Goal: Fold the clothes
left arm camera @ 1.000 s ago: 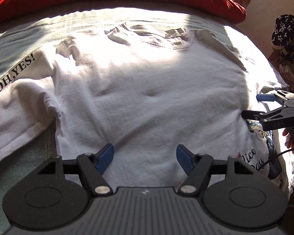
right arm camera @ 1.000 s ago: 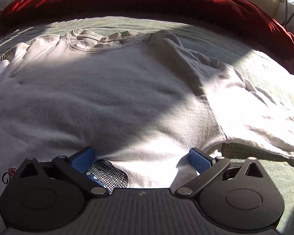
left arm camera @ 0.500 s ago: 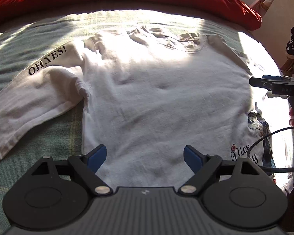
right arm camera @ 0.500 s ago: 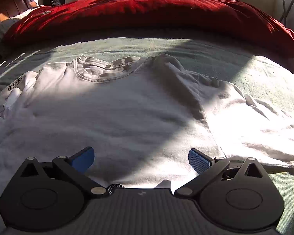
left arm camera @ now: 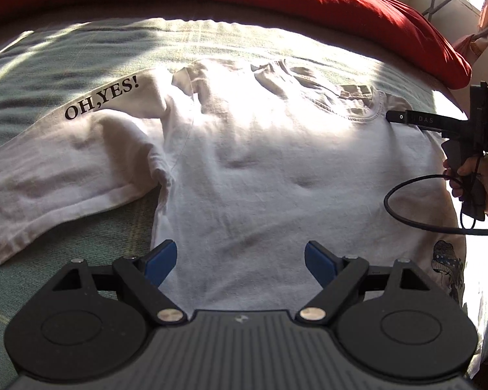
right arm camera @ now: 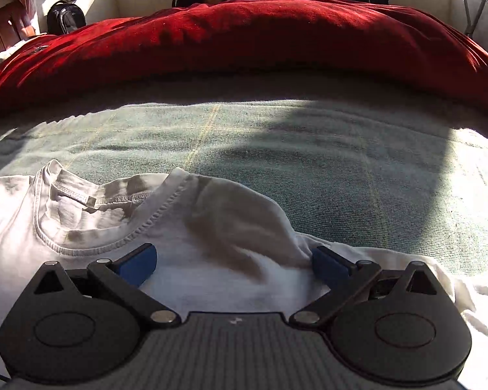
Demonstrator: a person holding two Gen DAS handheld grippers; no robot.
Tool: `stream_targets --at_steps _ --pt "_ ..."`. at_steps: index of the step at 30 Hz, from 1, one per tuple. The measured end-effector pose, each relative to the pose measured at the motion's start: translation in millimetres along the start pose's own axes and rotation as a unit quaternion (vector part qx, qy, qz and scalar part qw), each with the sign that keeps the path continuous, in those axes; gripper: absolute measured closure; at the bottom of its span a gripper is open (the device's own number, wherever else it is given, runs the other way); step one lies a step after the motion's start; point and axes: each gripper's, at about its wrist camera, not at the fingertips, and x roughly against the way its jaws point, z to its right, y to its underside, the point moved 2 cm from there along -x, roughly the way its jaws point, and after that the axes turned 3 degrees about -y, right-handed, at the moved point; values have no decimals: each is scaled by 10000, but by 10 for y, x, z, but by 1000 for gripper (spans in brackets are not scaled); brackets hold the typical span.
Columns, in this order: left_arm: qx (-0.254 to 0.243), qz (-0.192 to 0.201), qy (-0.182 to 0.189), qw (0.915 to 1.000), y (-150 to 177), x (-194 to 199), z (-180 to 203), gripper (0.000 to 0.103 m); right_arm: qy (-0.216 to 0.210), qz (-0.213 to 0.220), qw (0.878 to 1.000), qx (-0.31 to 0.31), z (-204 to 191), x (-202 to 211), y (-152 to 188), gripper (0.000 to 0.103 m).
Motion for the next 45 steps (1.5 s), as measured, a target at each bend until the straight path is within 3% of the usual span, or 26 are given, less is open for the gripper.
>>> stream_targets --at_steps 3,7,10,12,17,21,26,32,35,39,45 --pt "-70 -3 39 10000 -31 -5 -29 17 130 73 9999 38 24 -92 -91 0" --pt "-64 105 42 9999 -65 26 -101 17 -103 254 9995 -148 -101 257 -138 0" --pt "14 106 88 9999 -69 14 -141 17 -433 194 9986 -246 -190 292 -101 0" --pt "32 89 149 9998 -58 9 -139 17 -458 62 9986 -249 -216 125 -88 0" --pt "-143 43 158 9998 -5 28 -124 17 -59 65 9996 -279 -83 -284 -287 0" --pt "-210 104 82 9997 8 72 -149 17 -108 244 9970 -730 -18 -33 -447 0" --pt "-178 112 125 9997 -1 76 -148 17 -610 402 9952 -651 -294 372 -254 0" --pt "-300 5 122 9995 40 31 -89 17 -459 -36 9989 -126 -437 -256 -181 0" --pt "-328 -2 130 9994 64 37 -68 17 -380 69 9991 -165 -396 -375 -320 0" --pt "-306 21 161 9994 63 44 -46 17 -573 226 9974 -369 -390 28 -375 0" --pt "-323 19 229 9992 62 28 16 17 -81 326 9963 -795 -61 639 7 0"
